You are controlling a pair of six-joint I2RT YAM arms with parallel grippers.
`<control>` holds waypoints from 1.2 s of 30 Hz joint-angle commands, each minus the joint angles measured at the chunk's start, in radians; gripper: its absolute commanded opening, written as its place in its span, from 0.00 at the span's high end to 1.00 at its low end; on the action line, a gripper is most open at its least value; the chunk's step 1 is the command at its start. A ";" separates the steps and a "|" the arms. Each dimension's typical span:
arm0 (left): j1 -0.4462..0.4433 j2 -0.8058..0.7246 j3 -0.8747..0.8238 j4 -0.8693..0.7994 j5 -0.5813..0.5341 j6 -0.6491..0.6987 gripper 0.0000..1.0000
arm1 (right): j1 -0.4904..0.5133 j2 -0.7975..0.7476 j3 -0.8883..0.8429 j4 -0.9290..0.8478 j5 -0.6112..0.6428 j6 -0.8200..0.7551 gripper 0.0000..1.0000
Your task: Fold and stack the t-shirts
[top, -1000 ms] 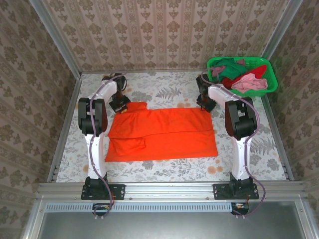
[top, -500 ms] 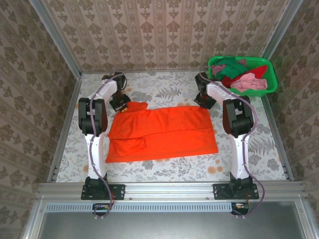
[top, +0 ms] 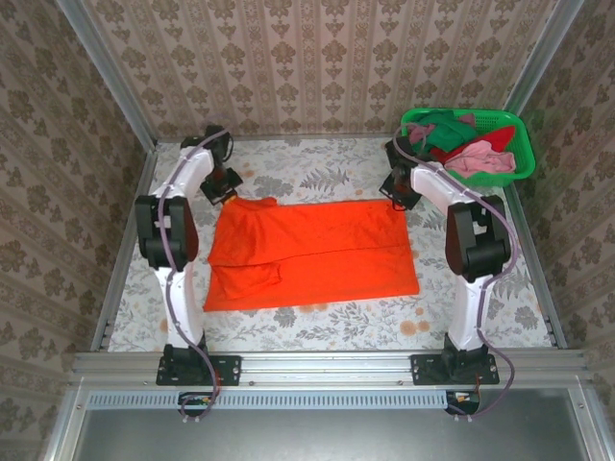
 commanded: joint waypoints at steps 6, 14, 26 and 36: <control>0.015 -0.175 -0.133 0.005 -0.014 0.011 1.00 | -0.003 -0.191 -0.155 0.042 -0.009 -0.014 1.00; 0.025 -0.355 -0.344 0.026 0.012 0.010 1.00 | -0.001 -0.376 -0.336 0.017 -0.024 -0.004 1.00; 0.044 -0.566 -0.568 -0.051 0.004 0.029 1.00 | 0.000 -0.547 -0.543 -0.024 -0.037 0.017 1.00; 0.054 -0.669 -0.701 -0.090 -0.008 0.030 1.00 | 0.001 -0.558 -0.579 -0.059 -0.047 0.013 1.00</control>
